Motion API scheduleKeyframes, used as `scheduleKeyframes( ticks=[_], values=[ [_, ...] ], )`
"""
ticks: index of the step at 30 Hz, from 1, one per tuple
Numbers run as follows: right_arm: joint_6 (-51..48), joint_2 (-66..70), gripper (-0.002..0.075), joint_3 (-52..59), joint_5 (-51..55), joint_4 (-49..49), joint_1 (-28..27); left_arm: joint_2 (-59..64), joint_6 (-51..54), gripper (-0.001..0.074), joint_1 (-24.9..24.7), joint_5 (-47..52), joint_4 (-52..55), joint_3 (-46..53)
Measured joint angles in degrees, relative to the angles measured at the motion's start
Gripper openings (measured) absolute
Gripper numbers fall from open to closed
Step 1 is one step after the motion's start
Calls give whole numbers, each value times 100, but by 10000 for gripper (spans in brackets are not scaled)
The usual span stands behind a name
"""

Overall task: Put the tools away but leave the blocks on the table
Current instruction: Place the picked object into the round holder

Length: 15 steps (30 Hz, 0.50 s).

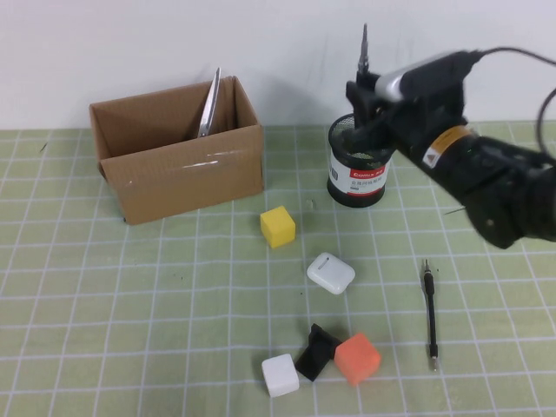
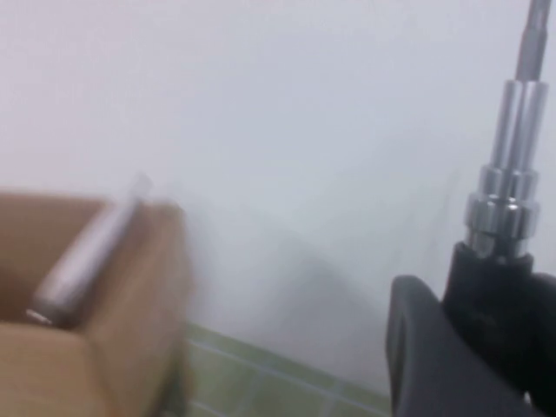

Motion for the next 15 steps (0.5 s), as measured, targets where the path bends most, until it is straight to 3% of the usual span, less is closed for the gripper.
scheduleKeyframes(
  ticks=[10, 15],
  values=[
    [-129, 645, 312, -411, -140, 385, 0, 0, 0, -1, 0, 0, 0, 0],
    [194, -102, 321, -411, 1229, 162, 0, 0, 31, -2, 0, 0, 0, 0]
  ],
)
